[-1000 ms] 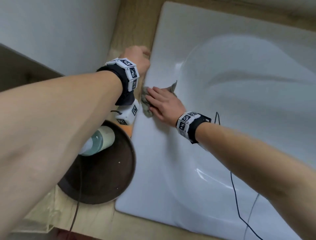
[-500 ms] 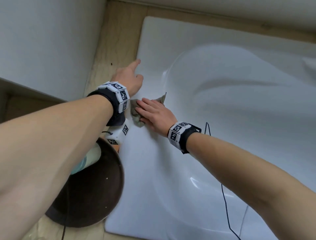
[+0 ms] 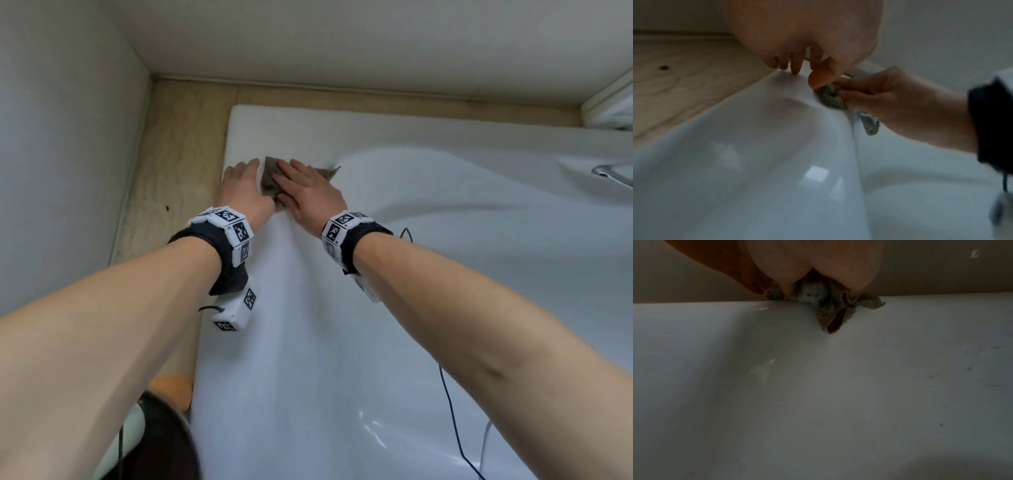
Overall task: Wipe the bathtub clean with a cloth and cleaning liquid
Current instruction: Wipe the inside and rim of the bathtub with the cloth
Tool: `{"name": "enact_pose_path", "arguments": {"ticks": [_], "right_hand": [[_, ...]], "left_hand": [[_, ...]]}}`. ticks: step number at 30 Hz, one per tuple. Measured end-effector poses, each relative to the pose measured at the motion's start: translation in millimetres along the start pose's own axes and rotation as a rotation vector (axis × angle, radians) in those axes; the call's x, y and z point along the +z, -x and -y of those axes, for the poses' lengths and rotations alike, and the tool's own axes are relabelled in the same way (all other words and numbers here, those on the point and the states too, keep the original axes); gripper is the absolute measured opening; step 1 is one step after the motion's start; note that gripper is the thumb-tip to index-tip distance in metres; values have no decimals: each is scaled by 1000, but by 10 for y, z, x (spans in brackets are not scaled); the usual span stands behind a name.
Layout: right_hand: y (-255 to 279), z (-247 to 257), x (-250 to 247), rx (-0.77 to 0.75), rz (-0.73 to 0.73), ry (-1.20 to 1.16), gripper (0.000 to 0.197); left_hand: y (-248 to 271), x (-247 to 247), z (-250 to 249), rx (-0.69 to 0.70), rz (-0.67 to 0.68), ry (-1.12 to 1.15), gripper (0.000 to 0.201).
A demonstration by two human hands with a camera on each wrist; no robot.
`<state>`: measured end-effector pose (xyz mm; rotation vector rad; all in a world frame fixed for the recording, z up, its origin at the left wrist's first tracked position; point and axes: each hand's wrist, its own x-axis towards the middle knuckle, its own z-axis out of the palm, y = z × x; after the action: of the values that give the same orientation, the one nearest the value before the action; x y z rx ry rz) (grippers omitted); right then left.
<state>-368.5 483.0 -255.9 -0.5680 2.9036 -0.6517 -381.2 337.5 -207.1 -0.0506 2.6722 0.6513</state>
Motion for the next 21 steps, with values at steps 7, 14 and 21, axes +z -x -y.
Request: {"name": "enact_pose_path", "arguments": {"ticks": [7,14,21], "right_hand": [[-128,-623,-365,209,-14,61,44],[413,-1664,-902,417,-43,129,48],[1119,-2413,-1211,659,-147,111,48]], "left_hand": [[-170,293,-437,27,15,-75,88],[-499,388,-746,5,68,-397,65],[-636,346,-879,-45,146,-461,66]]}}
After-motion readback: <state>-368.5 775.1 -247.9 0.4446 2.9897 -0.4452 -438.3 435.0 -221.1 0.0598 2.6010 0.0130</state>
